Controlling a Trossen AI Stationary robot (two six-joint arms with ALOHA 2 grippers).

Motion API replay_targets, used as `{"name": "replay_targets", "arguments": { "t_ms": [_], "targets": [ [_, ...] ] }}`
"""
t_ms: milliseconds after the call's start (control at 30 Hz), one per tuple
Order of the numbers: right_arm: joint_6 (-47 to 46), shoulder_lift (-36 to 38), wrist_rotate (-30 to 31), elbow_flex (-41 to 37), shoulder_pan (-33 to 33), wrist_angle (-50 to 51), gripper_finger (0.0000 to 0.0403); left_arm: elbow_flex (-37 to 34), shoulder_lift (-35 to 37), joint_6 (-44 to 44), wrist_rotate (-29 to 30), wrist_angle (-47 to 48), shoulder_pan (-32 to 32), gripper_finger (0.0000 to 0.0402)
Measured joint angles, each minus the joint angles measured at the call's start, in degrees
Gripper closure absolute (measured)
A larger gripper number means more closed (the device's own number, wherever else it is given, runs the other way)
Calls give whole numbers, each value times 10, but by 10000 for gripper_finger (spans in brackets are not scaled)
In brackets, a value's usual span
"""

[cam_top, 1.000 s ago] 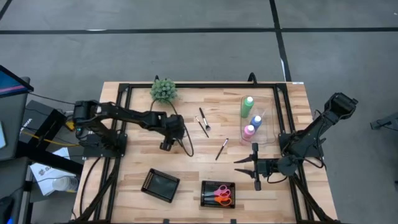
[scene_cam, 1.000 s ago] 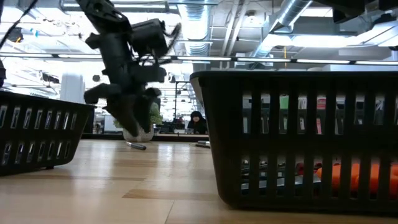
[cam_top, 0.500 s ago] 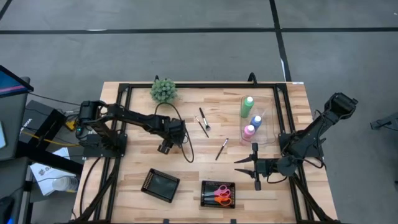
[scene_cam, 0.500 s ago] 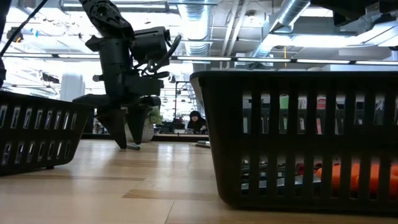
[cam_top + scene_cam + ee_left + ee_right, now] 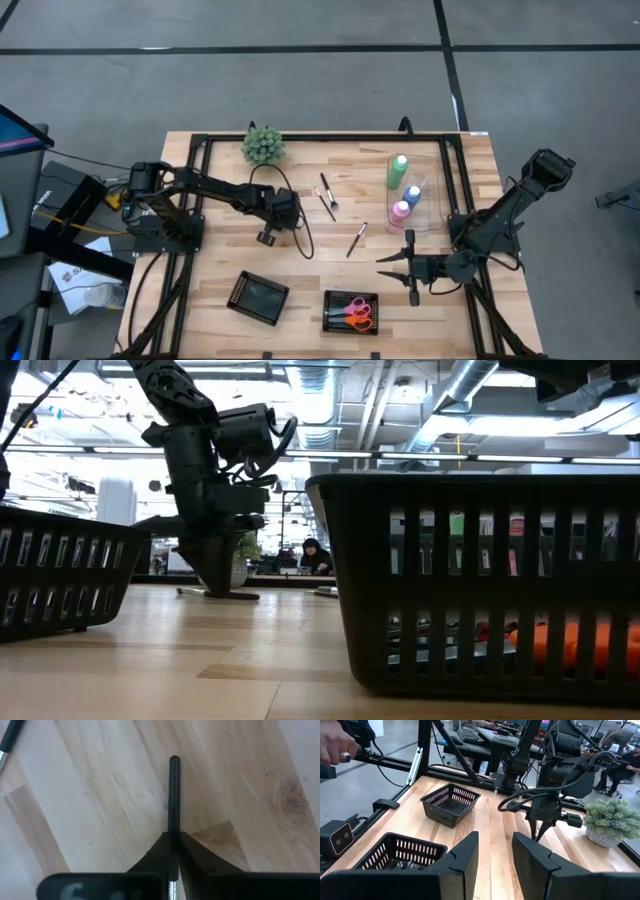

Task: Pick & Place Paint Supplies
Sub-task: Put the black makeup brush into the left black bin

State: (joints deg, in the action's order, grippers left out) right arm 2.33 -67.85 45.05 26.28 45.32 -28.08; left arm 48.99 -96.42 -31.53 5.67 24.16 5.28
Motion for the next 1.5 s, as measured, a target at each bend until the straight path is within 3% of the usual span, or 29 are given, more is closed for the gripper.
{"name": "replay_targets", "arguments": {
  "t_ms": [300, 700, 900, 1033, 1333, 1500],
  "targets": [
    [0, 0, 0, 0, 0, 0, 294, -1, 13, 21, 43, 9, -4, 400],
    [-9, 0, 0, 0, 0, 3, 294, 0, 169, 98, 53, 69, -63, 400],
    [-9, 0, 0, 0, 0, 3, 294, 0, 147, 123, 25, 87, -67, 397],
    [-9, 0, 0, 0, 0, 3, 294, 0, 96, 138, 31, 80, -54, 364],
    [-9, 0, 0, 0, 0, 4, 294, 1, 12, 139, 33, 75, -20, 233],
    [-19, 0, 0, 0, 0, 10, 294, 2, 6, 138, 33, 69, -13, 206]
  ]
}}
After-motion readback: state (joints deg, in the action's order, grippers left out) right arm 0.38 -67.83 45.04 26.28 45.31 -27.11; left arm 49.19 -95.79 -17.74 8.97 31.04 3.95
